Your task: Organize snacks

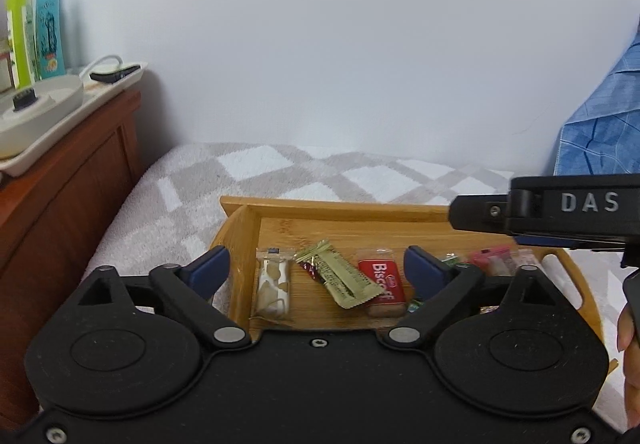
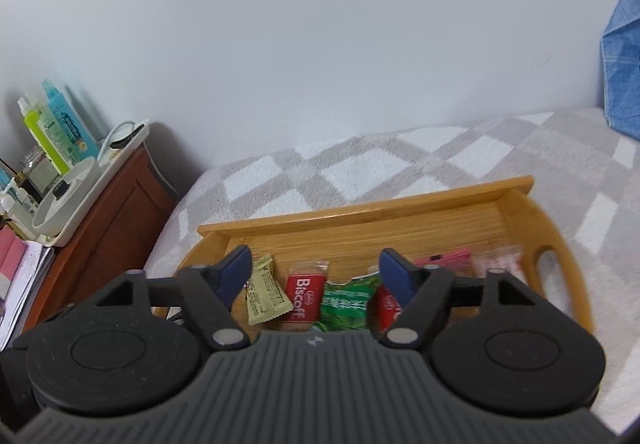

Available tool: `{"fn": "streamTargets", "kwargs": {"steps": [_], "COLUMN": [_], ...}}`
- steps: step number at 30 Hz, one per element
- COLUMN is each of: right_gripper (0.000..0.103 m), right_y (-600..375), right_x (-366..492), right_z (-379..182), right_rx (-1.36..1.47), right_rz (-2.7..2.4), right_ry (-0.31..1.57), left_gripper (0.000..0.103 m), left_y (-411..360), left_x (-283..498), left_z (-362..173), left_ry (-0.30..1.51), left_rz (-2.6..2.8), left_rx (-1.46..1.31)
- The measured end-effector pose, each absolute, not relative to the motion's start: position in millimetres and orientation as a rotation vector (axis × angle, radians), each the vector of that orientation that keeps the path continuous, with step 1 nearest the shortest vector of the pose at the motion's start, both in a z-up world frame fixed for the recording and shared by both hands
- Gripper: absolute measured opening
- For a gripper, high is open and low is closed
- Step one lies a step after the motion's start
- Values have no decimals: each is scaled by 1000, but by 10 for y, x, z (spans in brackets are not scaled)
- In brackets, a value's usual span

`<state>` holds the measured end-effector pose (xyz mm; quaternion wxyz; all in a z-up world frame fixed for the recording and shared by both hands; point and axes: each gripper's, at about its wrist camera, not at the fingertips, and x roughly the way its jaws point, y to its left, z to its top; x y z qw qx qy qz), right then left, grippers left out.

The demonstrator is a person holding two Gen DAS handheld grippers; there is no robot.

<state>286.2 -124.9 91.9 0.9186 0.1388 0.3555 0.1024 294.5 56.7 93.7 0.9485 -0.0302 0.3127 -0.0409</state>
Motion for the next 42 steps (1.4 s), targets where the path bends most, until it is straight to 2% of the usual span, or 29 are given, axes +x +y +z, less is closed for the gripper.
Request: {"fn": "streamTargets", "kwargs": {"steps": [3, 7, 15, 29, 42], "right_gripper": [89, 91, 103, 103, 103], "right_y": [-1329, -1467, -1684, -1840, -1961], "right_x": [2750, 2600, 2345, 1927, 1419], "right_z": [994, 1078, 1144, 1156, 1060], "right_rx": [265, 260, 243, 189, 197], "right_rz": [199, 184, 162, 164, 156], "right_ry": [707, 680, 642, 601, 530], "left_gripper": [100, 101, 102, 103, 103], "left_y": [534, 477, 393, 302, 208], "left_x": [2860, 2734, 2477, 2040, 1545], "left_z": [1009, 1094, 1220, 1322, 1186], "left_ry": [626, 618, 604, 589, 606], "left_rz": [-83, -82, -90, -105, -122], "left_rx": [-58, -50, -46, -27, -13]}}
